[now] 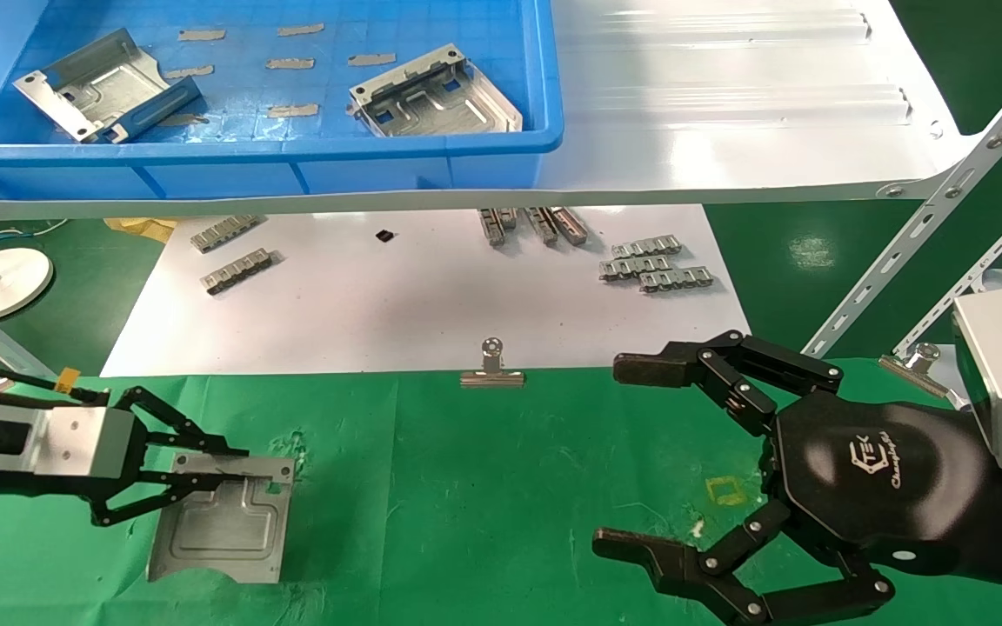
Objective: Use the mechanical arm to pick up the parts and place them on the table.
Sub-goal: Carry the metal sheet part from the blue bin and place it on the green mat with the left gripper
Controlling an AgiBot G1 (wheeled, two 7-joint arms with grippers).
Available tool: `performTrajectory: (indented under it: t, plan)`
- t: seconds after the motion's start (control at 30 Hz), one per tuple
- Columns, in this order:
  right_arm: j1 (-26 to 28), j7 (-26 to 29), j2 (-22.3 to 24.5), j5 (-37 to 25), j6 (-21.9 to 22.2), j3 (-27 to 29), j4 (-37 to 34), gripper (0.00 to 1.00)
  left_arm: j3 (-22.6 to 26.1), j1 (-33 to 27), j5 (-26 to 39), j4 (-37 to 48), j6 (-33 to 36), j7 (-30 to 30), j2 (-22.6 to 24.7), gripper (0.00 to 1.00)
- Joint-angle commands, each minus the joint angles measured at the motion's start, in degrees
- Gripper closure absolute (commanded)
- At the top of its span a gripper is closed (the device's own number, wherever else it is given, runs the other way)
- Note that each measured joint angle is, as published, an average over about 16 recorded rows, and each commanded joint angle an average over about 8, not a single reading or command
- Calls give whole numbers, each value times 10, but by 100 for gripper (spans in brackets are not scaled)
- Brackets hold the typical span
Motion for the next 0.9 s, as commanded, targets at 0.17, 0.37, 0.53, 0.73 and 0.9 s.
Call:
performTrajectory:
  t: [0.17, 0.37, 0.53, 0.73, 0.9]
  plan:
    - [0, 0, 0, 0, 0, 0, 0, 0, -3, 16, -9, 66, -6, 36, 27, 0]
    - [0, 0, 0, 0, 0, 0, 0, 0, -16, 25, -29, 106, -3, 69, 38, 0]
    - [0, 0, 0, 0, 0, 0, 0, 0, -21, 29, -43, 121, 17, 72, 37, 0]
    - [0, 0, 0, 0, 0, 0, 0, 0, -38, 49, -85, 123, 27, 19, 25, 0]
    - [0, 0, 0, 0, 0, 0, 0, 0, -56, 81, -128, 124, 30, -38, 18, 0]
